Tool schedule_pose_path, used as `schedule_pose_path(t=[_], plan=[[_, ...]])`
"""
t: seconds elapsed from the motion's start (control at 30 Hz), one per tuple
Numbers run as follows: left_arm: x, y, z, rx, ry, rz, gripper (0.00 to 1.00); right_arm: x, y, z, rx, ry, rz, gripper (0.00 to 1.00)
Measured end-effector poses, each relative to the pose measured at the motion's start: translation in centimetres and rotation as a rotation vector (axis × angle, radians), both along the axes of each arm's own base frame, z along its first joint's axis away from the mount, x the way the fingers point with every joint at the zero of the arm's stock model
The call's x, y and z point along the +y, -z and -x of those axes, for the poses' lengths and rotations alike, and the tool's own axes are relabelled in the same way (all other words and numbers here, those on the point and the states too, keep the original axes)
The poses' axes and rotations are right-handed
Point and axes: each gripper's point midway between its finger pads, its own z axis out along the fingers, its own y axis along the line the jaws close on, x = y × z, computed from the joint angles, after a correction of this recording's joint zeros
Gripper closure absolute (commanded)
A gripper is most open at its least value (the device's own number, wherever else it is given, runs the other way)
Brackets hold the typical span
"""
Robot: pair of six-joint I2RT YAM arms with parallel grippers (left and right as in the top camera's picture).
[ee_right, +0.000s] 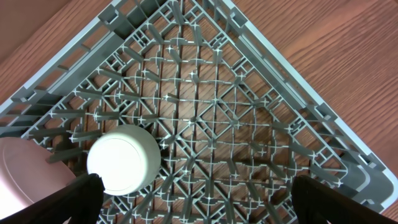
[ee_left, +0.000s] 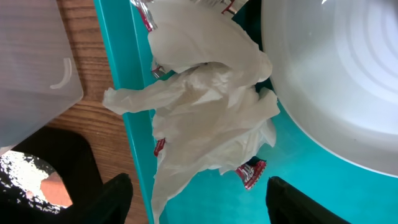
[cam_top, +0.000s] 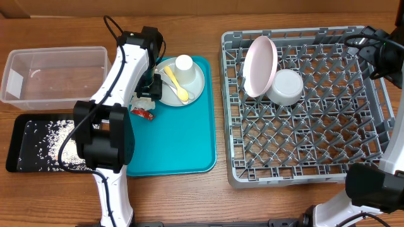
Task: Sort waste into correct bins and load items into the dishwasher rack
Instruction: 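Reach the left gripper to the white tissue on the teal tray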
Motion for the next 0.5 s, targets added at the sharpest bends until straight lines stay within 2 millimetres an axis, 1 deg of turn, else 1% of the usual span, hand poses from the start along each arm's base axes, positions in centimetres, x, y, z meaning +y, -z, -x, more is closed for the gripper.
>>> schedule_pose_path(t=[0.17, 0.3, 0.5], plan=[[-0.05, 0.06, -0.27, -0.010, 0.000, 0.002, 0.30, 0.00, 0.00, 0.01, 0.000, 0.000, 0.000, 0.00], [-0.03, 0.06, -0.33, -0.013, 0.000, 0.003, 0.21, 0.00, 0.00, 0.01, 0.000, 0.000, 0.000, 0.00], [0.30, 0.10, -0.47, -0.017, -0.009, 0.004, 0.23, 0.00, 0.00, 0.01, 0.000, 0.000, 0.000, 0.00]])
